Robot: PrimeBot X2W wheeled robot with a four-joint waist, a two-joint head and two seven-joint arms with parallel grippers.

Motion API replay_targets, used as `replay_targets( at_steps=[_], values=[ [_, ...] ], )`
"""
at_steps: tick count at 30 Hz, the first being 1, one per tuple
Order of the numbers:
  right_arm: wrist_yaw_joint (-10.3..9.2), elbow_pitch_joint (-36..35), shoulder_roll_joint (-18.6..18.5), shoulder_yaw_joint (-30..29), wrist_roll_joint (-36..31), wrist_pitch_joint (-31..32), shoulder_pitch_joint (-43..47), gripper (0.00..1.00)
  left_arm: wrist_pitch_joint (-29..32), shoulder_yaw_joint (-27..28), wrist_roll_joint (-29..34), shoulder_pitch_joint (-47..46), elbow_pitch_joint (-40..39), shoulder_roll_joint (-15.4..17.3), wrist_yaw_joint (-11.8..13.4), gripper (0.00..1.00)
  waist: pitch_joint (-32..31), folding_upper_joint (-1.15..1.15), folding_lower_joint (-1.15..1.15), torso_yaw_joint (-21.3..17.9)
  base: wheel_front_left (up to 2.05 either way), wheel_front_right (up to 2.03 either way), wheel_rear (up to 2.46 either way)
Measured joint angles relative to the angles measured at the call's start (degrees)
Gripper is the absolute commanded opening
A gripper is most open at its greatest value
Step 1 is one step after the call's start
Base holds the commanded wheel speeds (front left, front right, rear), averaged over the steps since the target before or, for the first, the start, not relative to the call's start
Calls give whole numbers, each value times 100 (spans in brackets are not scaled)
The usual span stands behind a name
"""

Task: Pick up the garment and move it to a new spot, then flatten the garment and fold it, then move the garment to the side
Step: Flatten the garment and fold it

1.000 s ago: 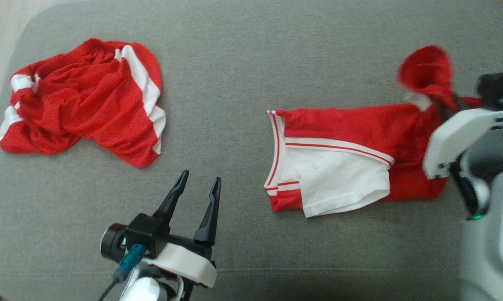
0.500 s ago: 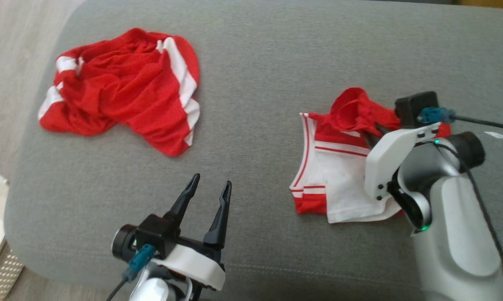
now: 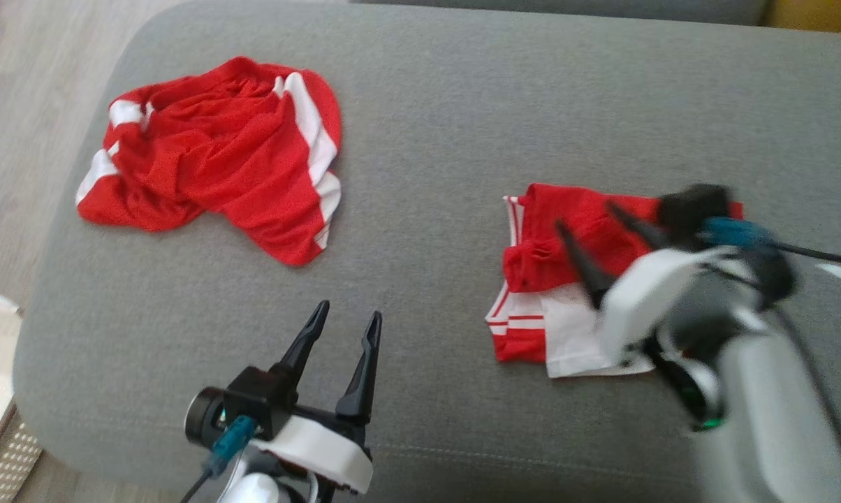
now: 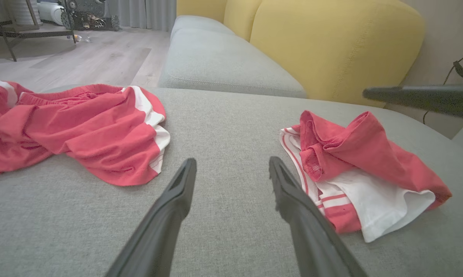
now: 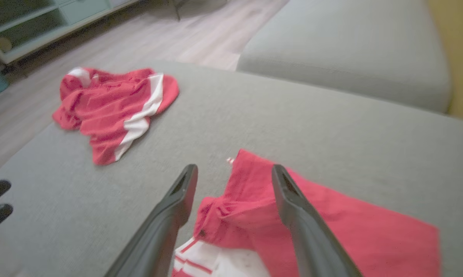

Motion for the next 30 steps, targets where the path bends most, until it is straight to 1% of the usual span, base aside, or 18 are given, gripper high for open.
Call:
replay_targets(
  at_steps=[4, 7, 10, 13, 14, 15, 18, 19, 22, 25, 26, 30],
  values=[
    [-1, -732, 5, -665, -197, -118, 277, 100, 0, 45, 90, 130, -10, -1, 33, 100, -93, 0, 0, -163, 0, 0, 0],
    [0, -973, -27, -1188, -188, -325, 486, 100, 0, 146, 131, 165, -64, -2, 51, 100, -155, 0, 0, -301, 0, 0, 0],
    [-1, -890, -168, -1529, -112, -765, 595, 100, 0, 205, 152, 210, -103, 0, 56, 100, -201, 0, 0, -444, 0, 0, 0],
    [-2, -365, -466, -1535, 16, -1181, 586, 100, 0, 201, 193, 214, -119, -8, 49, 100, -218, 0, 0, -540, 0, 0, 0],
    [-4, -118, -589, -1456, 94, -1314, 581, 7, 0, 198, 196, 214, -120, -10, 48, 100, -210, 0, 0, -543, 0, 0, 0],
    [-4, 143, -720, -1384, 168, -1426, 564, 0, 0, 194, 210, 213, -120, -11, 46, 100, -197, 0, 0, -535, 0, 0, 0],
    [-9, 994, -1120, -902, 441, -1733, 332, 0, 0, 186, 234, 195, -115, -19, -9, 100, -143, 0, 0, -454, 0, 0, 0],
    [-9, 1262, -1268, -641, 593, -1844, 159, 0, 0, 178, 233, 190, -104, -22, -10, 100, -123, 0, 0, -412, 0, 0, 0],
    [-9, 1971, -1684, 58, 1043, -2086, -553, 0, 0, 159, 234, 166, -57, -46, -56, 100, -53, 0, 0, -263, 0, 0, 0],
    [-8, 2619, -2030, 682, 1585, -2128, -1218, 0, 0, 109, 234, 120, -24, -94, -104, 100, 37, 0, 0, -100, 0, 0, 0],
    [-8, 2619, -2030, 682, 1585, -2128, -1218, 0, 0, 109, 234, 120, -24, -94, -104, 100, 37, 0, 0, -100, 0, 0, 0],
    [-8, 3250, -2261, 1469, 2335, -1994, -1582, 0, 0, 48, 233, 41, 20, -142, -152, 100, 141, 0, 0, 68, 0, 0, 0]
  ],
)
